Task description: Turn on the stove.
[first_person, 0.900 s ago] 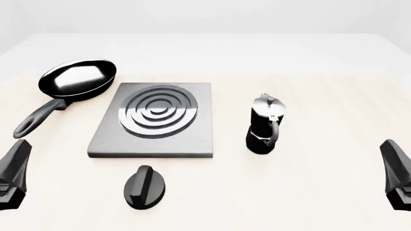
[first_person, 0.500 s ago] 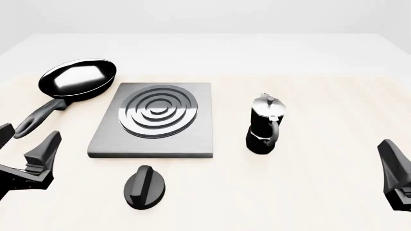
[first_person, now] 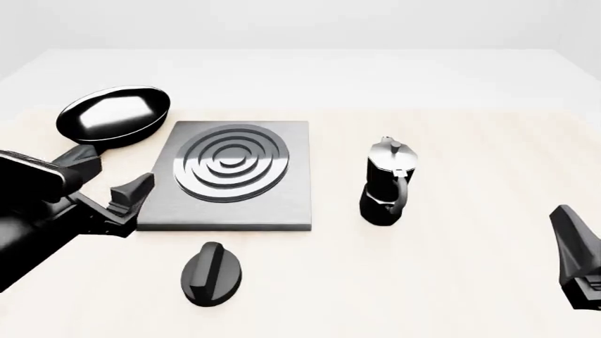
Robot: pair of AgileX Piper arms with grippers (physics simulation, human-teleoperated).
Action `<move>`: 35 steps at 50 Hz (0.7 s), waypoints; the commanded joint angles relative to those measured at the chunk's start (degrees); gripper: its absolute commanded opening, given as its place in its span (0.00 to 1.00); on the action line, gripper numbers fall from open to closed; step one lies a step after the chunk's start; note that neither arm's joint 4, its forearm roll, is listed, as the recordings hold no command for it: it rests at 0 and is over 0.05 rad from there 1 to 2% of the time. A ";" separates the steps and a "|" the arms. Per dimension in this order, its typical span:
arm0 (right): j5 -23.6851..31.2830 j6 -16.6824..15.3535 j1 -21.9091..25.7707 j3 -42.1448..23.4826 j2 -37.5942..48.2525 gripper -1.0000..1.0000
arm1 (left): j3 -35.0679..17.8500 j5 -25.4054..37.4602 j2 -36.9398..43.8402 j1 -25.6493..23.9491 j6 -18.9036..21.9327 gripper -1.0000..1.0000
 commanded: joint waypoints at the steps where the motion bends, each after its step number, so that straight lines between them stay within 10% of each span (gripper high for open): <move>1: 0.04 -0.33 0.08 0.02 -0.05 1.00 | -4.33 2.77 4.65 -4.09 -1.76 1.00; 14: -0.21 -0.57 0.44 0.03 0.58 1.00 | -9.02 14.43 4.46 -10.10 -12.02 1.00; 35: -1.39 -0.53 0.56 0.03 2.11 1.00 | -7.68 16.60 6.39 -13.08 -15.19 1.00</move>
